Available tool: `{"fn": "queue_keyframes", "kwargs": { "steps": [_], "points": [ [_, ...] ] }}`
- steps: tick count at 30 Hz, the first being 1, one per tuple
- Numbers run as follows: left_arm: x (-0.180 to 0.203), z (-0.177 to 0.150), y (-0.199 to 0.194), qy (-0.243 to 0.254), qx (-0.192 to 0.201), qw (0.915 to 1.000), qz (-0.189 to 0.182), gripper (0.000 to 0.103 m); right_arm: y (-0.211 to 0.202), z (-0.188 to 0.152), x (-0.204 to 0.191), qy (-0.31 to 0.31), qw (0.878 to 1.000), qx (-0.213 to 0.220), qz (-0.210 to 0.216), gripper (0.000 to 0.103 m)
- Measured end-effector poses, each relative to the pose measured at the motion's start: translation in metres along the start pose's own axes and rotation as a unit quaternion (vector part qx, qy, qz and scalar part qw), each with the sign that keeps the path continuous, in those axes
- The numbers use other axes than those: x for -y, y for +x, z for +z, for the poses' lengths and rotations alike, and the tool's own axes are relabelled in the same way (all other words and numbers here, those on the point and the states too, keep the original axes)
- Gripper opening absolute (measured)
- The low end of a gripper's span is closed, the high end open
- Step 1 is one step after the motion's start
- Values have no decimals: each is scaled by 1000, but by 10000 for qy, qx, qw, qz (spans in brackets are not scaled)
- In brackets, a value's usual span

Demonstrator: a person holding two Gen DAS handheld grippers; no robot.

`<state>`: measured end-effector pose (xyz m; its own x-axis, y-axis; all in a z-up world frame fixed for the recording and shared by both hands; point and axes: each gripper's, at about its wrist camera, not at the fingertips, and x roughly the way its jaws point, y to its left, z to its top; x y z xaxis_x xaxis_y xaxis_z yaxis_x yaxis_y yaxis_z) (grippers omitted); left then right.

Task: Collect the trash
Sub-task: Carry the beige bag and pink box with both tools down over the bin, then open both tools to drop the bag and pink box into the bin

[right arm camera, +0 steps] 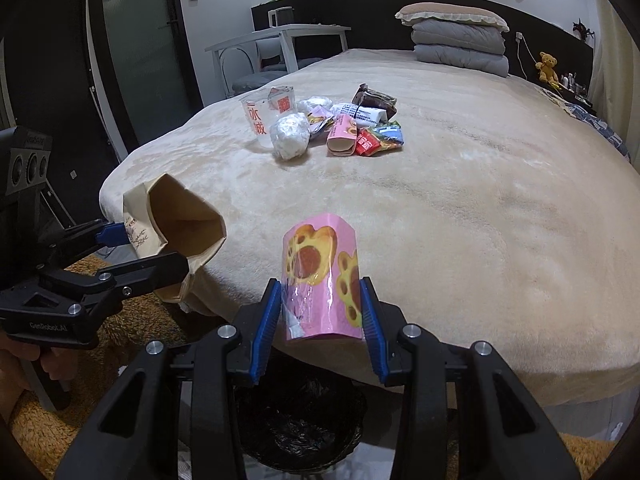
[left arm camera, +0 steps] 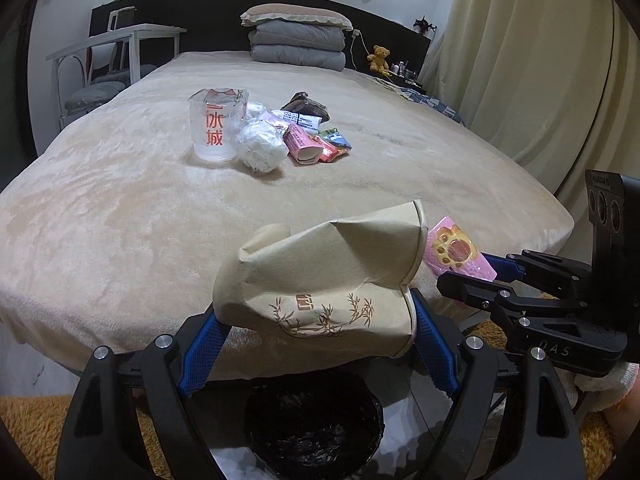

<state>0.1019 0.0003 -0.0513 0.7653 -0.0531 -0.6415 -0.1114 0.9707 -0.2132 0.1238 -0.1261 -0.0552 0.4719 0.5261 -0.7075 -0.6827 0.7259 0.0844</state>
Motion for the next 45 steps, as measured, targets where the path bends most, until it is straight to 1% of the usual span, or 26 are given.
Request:
{"fn": "queue_keyframes", "kwargs": {
  "steps": [8,11,16,20,25,29,32,36,41,45],
  "points": [
    [1,-16,-10,-168,-71,9997,-162,82,-5,-18,-6,140,9998,-163,5,41],
    [2,-22,-12,-259,-145,9991,-289,82,-2,-25,-6,293,9988,-367,99,41],
    [1,-31,-6,-449,-428,9969,-475,83,7,-35,-7,439,9961,-734,211,41],
    [-1,-38,5,-689,-752,9916,-791,83,16,-39,-1,654,9923,-988,351,41],
    [-9,-42,14,-964,-985,9860,-940,82,27,-43,3,838,9869,-1306,451,41],
    [-16,-48,22,-1167,-1222,9814,-908,83,39,-49,5,929,9804,-1636,589,41],
    [-21,-52,29,-1262,-1408,9784,-834,83,48,-53,5,929,9761,-1870,603,41],
    [-27,-60,42,-1426,-1740,9712,-790,83,63,-61,9,1081,9675,-2206,608,41],
    [-34,-73,60,-1653,-2167,9585,-838,83,80,-71,19,1467,9514,-2613,712,41],
    [-38,-79,70,-1709,-2452,9510,-796,83,93,-82,30,1781,9362,-2961,652,41]
  ]
}}
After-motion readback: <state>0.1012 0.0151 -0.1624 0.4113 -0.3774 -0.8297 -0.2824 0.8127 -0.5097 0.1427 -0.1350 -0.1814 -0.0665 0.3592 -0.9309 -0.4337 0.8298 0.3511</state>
